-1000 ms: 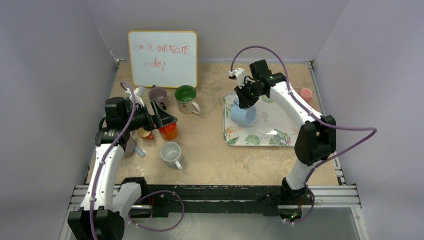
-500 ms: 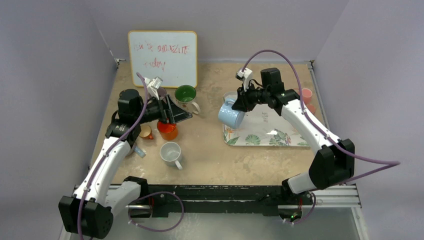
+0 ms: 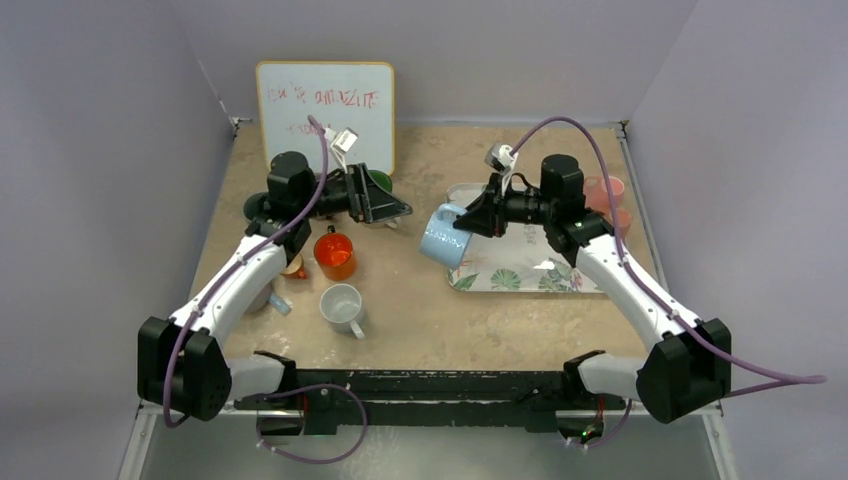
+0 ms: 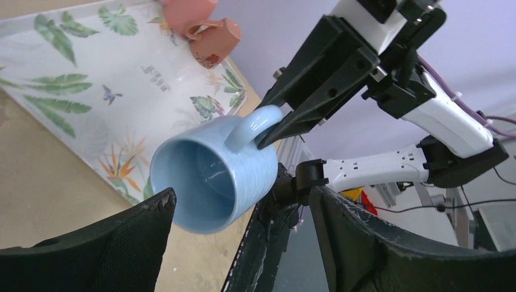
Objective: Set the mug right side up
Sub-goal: Turn over the cup on the tray.
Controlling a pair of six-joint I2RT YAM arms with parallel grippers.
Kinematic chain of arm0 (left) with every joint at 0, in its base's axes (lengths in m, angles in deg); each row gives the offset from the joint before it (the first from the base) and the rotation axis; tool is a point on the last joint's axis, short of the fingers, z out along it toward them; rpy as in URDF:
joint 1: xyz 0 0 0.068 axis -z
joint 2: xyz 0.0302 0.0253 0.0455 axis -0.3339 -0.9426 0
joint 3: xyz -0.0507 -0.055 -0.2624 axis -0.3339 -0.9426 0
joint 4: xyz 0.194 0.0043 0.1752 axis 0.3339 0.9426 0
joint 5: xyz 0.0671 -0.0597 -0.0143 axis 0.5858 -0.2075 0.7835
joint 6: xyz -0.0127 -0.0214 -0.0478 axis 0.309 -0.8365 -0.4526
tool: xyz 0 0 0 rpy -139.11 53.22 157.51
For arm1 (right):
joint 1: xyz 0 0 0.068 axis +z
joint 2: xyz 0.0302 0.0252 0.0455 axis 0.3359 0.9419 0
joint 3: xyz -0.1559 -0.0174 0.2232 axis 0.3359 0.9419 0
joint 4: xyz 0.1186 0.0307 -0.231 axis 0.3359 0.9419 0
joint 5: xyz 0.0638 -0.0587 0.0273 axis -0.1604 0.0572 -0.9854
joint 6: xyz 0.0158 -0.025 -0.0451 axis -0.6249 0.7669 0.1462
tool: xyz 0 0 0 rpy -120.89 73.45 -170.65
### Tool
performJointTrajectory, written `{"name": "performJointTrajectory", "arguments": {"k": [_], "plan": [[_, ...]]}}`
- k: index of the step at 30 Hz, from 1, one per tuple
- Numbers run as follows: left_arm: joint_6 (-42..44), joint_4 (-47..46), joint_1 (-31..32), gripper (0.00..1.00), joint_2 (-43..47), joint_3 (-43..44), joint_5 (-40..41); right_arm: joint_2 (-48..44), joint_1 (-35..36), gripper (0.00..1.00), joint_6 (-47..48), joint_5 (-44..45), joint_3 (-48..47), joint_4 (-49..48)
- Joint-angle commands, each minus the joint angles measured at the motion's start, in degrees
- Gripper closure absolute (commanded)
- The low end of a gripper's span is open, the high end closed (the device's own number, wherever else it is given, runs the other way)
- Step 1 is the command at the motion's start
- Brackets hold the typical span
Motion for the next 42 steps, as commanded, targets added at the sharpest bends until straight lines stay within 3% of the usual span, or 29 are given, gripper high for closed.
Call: {"name": "performJointTrajectory", "arguments": {"k": [1, 4, 14, 21, 25, 29, 33, 37, 42], "plan": [[-0.71, -11.94, 2.76, 0.21, -2.1, 2.84, -2.9, -3.77, 0.3, 1.0, -7.55, -7.0, 1.53, -14.43], [-2.98, -17.87, 5.42, 0.21, -3.89, 1.97, -3.18, -4.78, 0.3, 1.0, -8.89, -6.58, 2.17, -15.72], [0.15, -20.48, 10.47, 0.21, -8.83, 3.3, -4.21, -5.83, 0.4, 1.0, -18.88, -8.46, 5.28, -26.61], [-4.95, -30.64, 11.96, 0.32, -11.64, 1.64, -5.88, -4.26, 0.88, 1.0, -24.51, -10.28, 6.51, -35.08], [-3.77, -32.49, 12.2, 0.35, -11.76, 1.44, -6.51, -2.61, 1.26, 1.0, -25.82, -12.45, 6.51, -37.76], [-1.43, -30.13, 12.18, 0.38, -10.98, 1.92, -7.33, -2.63, 1.26, 1.0, -24.55, -13.82, 6.36, -37.12], [3.13, -21.86, 12.18, 0.25, -7.53, 1.68, -4.36, -3.9, 1.26, 1.0, -17.09, -12.98, 4.61, -27.13], [9.57, -11.76, 12.11, 0.16, -1.43, 1.28, 3.83, -4.7, 1.26, 1.0, -13.66, -12.71, 4.26, -22.64], [12.56, -6.46, 12.11, 0.15, 3.35, 0.81, 7.07, -5.17, 1.54, 1.0, -13.28, -13.72, 4.75, -22.19]]}}
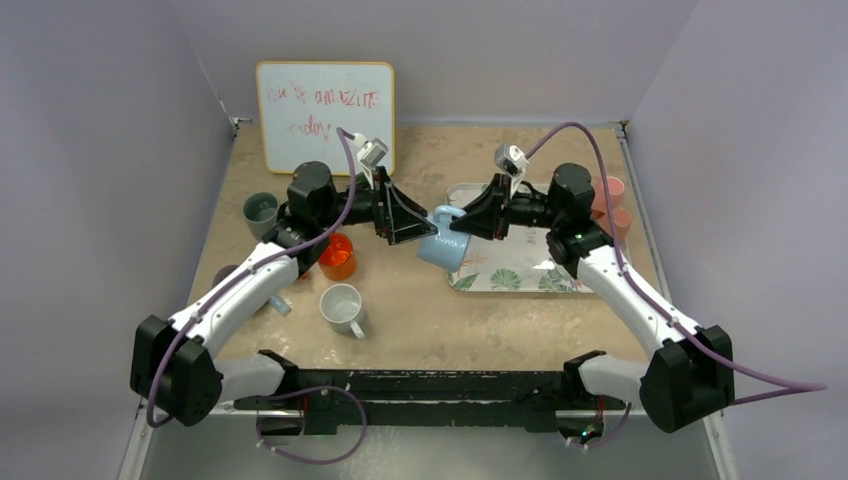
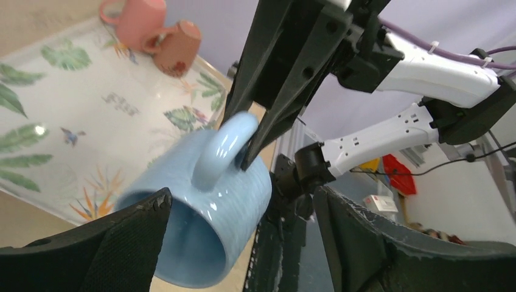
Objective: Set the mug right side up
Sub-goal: Turn over the cup on the tray.
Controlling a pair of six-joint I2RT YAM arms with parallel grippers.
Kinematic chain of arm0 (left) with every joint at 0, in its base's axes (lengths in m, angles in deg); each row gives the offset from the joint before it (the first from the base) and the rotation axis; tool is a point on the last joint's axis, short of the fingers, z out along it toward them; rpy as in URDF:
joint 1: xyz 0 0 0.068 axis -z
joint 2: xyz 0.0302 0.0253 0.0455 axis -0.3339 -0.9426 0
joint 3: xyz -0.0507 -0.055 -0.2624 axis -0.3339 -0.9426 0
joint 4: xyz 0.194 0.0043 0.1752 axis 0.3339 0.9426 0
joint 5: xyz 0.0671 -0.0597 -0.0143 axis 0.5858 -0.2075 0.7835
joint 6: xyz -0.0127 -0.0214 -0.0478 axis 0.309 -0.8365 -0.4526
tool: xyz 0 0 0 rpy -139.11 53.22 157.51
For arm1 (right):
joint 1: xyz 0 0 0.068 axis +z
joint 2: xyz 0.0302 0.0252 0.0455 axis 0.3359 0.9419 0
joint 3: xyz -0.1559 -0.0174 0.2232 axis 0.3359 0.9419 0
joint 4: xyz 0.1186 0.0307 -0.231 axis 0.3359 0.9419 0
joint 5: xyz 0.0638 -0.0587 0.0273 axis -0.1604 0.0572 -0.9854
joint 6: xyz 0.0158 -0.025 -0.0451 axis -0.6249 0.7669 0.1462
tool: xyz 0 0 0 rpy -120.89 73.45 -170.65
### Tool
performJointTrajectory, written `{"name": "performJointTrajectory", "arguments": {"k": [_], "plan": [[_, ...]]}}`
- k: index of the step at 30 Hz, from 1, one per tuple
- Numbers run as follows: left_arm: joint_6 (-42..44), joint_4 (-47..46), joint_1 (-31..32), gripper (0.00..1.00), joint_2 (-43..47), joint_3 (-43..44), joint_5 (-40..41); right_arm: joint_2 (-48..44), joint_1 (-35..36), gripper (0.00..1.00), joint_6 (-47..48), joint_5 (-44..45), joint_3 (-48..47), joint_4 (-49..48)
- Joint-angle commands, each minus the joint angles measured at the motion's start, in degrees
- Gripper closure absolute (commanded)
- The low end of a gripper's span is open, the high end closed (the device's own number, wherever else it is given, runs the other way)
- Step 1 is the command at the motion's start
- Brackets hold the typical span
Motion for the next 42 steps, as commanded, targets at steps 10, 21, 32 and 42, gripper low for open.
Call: {"name": "performJointTrajectory", "arguments": {"k": [10, 21, 32, 42], "plan": [[6.38, -0.71, 0.22, 0.38, -1.01, 5.0, -7.79, -3.64, 4.33, 1.0, 1.35, -6.09, -4.17, 0.71], [5.42, -4.02, 0.25, 0.37, 1.23, 0.07, -8.94, -4.55, 4.4, 1.0, -7.22, -4.41, -2.09, -9.74], [3.75, -6.64, 1.48, 0.53, -1.13, 0.19, -8.23, -2.37, 4.39, 1.0, -13.34, -4.63, -0.81, -17.87], [5.17, -5.23, 3.69, 0.88, -2.97, 1.46, -8.1, -0.83, 4.71, 1.0, -15.39, -5.26, -0.48, -20.99]]}}
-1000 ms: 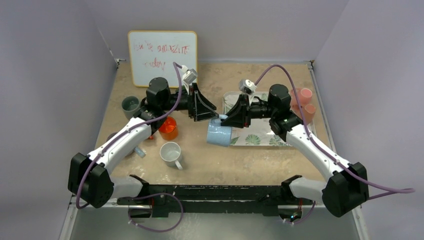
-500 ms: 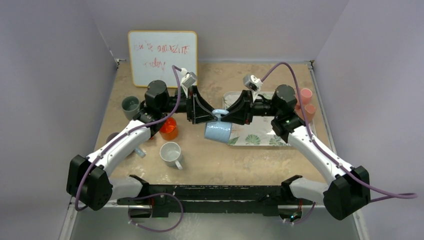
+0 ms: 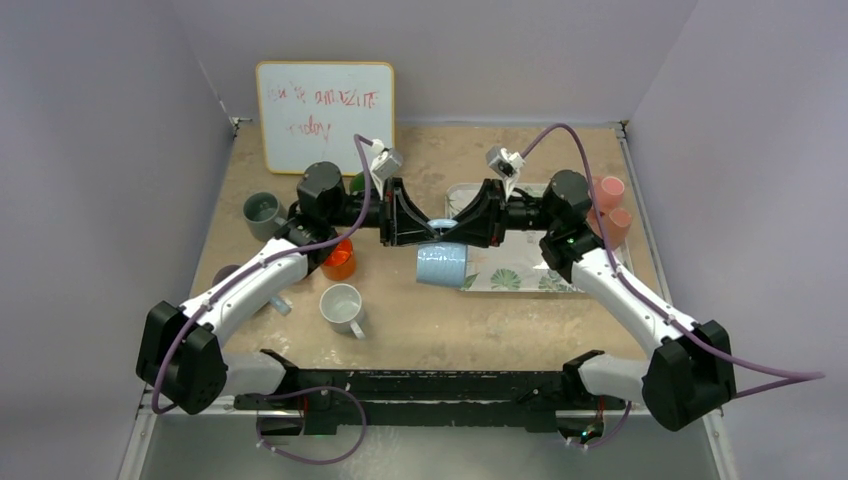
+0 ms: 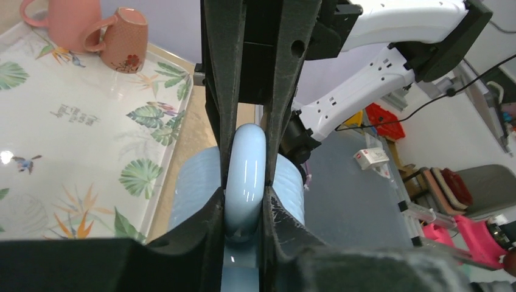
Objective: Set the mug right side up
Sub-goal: Turn over the cup on the tray.
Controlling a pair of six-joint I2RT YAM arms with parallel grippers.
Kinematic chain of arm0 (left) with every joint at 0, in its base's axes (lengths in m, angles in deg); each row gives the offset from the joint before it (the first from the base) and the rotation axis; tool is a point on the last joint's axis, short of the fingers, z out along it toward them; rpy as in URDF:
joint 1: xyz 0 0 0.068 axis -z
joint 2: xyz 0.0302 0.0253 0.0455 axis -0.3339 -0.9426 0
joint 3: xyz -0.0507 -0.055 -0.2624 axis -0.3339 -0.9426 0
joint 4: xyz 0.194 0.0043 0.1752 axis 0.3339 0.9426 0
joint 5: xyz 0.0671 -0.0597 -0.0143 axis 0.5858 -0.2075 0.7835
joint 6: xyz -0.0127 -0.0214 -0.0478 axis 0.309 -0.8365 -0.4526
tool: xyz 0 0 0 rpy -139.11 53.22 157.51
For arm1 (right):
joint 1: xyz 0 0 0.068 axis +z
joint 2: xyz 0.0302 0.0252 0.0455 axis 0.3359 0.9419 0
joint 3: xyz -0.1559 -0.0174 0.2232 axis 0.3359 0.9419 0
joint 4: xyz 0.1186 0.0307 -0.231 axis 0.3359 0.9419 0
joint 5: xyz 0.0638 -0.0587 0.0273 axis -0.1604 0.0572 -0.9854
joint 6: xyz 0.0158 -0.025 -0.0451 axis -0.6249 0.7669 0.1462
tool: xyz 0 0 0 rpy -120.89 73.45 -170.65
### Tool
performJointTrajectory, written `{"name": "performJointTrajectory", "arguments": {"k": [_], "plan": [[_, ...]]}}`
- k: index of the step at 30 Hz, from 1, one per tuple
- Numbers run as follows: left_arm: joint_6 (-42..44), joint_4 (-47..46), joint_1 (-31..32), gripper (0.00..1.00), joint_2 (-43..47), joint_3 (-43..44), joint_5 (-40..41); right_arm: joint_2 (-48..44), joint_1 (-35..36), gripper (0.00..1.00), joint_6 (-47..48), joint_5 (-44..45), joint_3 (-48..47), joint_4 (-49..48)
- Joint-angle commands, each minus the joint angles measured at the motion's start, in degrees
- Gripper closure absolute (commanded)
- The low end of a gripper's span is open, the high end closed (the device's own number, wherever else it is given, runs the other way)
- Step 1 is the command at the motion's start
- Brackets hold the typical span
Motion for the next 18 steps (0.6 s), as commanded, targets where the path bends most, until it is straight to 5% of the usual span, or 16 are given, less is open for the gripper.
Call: {"name": "performJointTrajectory", "arguments": {"k": [1, 8, 18], "plan": [[1.86, 1.16, 1.4, 0.94, -0.56, 1.57, 0.41, -0.83, 0.79, 1.0, -1.14, 0.22, -1.92, -8.72], [8.16, 15.72, 1.4, 1.0, 3.03, 3.05, 8.67, -1.77, 0.65, 0.99, 1.28, 4.09, 1.15, -3.82], [9.32, 24.64, 1.4, 1.0, 0.99, 2.81, 17.11, -2.46, 0.65, 0.74, 4.62, 8.63, 4.32, 0.54]]}}
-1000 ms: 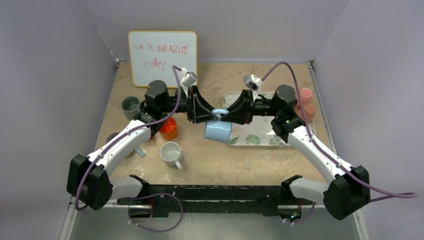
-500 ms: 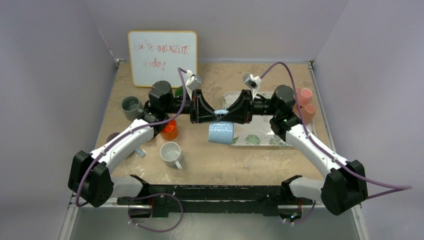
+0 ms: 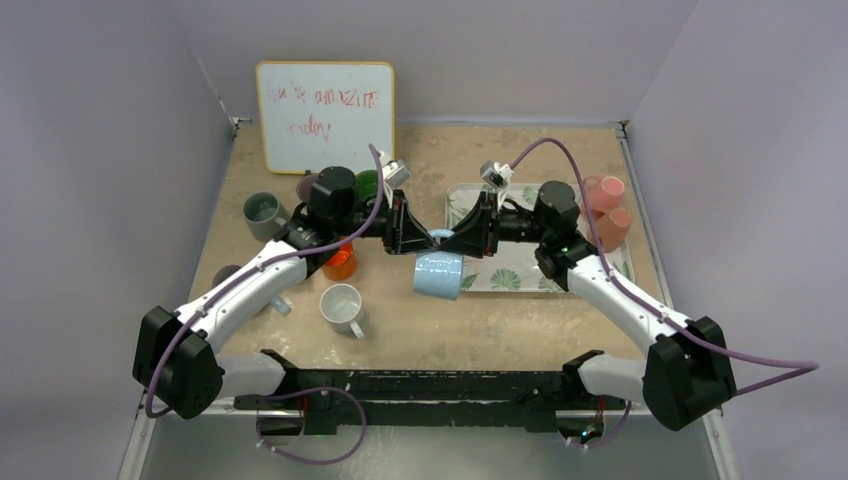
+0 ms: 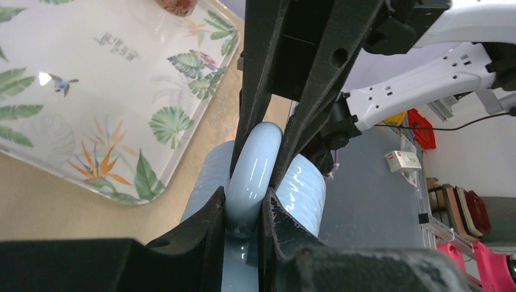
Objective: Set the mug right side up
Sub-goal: Turn over the cup on the tray.
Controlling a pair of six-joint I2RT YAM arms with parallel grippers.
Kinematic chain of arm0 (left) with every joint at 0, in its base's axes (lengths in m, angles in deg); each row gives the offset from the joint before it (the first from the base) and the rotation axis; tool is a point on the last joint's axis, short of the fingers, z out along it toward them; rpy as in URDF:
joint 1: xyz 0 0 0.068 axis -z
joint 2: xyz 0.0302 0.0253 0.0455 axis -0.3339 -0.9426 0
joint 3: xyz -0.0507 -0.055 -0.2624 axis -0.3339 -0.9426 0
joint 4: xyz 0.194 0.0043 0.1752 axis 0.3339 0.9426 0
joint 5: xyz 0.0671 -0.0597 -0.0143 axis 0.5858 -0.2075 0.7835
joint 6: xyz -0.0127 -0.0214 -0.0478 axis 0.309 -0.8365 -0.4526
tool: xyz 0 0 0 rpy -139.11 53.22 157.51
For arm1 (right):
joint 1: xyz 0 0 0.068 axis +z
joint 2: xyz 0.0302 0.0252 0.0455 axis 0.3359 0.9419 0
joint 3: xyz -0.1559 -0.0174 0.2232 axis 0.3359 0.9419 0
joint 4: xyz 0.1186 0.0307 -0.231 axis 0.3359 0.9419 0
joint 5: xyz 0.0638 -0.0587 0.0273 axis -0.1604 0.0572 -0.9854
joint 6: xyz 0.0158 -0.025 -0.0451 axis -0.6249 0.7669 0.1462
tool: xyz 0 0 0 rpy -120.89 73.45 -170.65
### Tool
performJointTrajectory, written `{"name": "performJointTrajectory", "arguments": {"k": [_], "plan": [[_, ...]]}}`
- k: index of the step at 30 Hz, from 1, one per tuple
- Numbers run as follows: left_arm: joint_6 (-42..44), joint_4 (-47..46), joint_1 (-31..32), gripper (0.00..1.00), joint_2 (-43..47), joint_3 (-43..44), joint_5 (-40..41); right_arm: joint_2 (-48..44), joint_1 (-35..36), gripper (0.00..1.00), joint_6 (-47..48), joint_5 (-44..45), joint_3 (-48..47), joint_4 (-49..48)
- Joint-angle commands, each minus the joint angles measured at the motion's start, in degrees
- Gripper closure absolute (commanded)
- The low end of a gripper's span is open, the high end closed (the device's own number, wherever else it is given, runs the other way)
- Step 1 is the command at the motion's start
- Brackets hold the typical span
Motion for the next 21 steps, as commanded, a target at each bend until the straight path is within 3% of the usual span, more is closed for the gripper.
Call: {"name": "performJointTrajectory", "arguments": {"k": [1, 4, 10, 11, 12, 21], "plan": [[0.14, 5.6, -0.26, 1.0, -0.61, 1.59, 7.62, -3.31, 0.38, 0.7, 4.48, 4.21, -0.86, -0.91], [0.41, 7.9, -0.24, 1.0, -1.11, 2.17, 10.0, -4.98, 0.36, 0.59, 6.18, 7.96, -0.91, 4.11], [3.28, 15.83, -0.24, 1.0, -2.05, 4.26, 15.52, -8.4, 0.36, 0.16, 2.9, 15.37, -1.24, 8.05], [3.42, 16.11, -0.25, 1.0, -1.98, 4.34, 16.15, -8.8, 0.36, 0.06, 3.29, 15.68, -1.81, 10.18], [3.65, 17.16, -0.32, 1.0, -2.03, 4.64, 17.49, -9.3, 0.36, 0.02, 3.91, 16.36, -2.82, 12.8], [5.31, 29.98, -0.17, 1.0, -7.92, 14.41, 26.81, -10.97, 0.38, 0.01, 5.49, 26.94, -9.06, 29.33]]}}
